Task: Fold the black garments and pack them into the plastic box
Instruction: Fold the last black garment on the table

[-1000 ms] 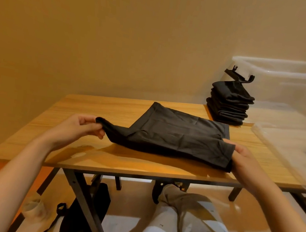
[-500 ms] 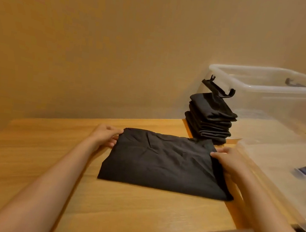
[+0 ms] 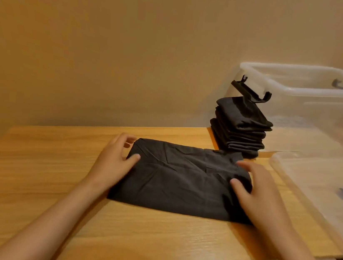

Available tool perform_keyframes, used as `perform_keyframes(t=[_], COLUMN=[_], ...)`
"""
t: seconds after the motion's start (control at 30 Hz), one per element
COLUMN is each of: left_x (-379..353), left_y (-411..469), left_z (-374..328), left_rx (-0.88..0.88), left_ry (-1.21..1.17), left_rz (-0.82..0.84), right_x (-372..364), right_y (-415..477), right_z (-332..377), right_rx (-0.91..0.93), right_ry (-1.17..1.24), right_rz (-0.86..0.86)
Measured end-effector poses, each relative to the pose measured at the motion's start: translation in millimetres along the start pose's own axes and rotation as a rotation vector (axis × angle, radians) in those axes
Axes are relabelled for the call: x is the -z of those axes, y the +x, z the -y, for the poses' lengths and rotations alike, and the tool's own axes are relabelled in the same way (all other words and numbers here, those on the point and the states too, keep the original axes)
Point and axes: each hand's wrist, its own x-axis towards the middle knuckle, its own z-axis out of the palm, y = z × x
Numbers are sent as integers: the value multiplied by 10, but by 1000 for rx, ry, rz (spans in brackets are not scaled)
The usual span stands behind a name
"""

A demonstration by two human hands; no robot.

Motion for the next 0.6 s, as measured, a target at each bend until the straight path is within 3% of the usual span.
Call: perform_keyframes(t=[0.07,0.13,0.3,0.47,0.6], left_x=[18,14,118,295,306], left_y=[-349,-626,-1067,-1560,-1932], left_z=[-109,-131,-11,6,96], left_rx=[-204,-290,-276,-294,-379], left_ry=[63,177,350,404,366], left_rz=[158,299,511,519,311], right_x=[-54,-162,-200,-62,-81], right_y=[-212,-332,-602,-923,-1166], right_z=[122,153,15,-148,-381], right_rx=[182,256,283,412,535], right_ry=[-155,-308,-418,-425,-182], right_rz=[200,368,502,468,132])
